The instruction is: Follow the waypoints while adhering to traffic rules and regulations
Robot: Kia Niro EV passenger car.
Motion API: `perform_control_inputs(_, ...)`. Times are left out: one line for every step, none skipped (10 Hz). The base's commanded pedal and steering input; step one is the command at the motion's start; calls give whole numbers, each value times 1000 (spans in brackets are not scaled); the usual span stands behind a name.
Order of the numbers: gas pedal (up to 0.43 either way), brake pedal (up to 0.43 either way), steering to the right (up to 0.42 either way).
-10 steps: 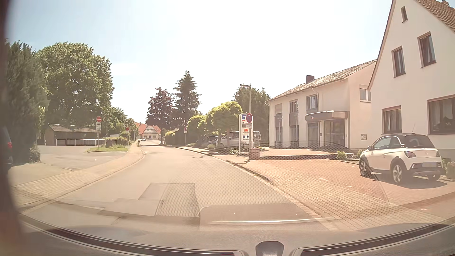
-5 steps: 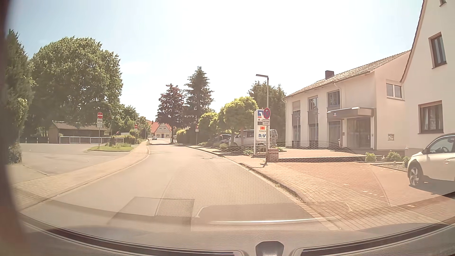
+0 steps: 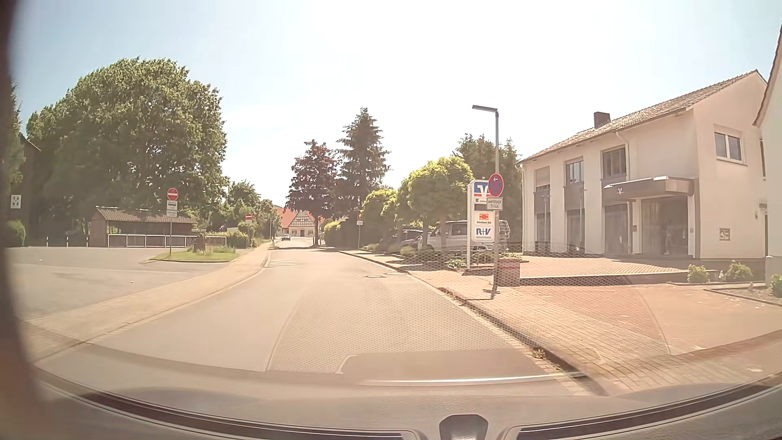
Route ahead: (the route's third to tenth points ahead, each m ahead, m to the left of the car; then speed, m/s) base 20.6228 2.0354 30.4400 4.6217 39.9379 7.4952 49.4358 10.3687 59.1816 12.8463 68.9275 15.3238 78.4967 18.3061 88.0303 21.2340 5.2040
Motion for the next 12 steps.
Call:
perform_control_inputs(87, 6, -74)
perform_control_inputs(87, 6, -69)
perform_control_inputs(87, 6, -69)
perform_control_inputs(87, 6, -67)
perform_control_inputs(98, 6, -67)
perform_control_inputs(98, 6, -67)
perform_control_inputs(98, 6, -66)
perform_control_inputs(98, 6, -60)
perform_control_inputs(98, 6, -48)
perform_control_inputs(98, 6, -39)
perform_control_inputs(98, 6, -32)
perform_control_inputs(98, 6, -32)
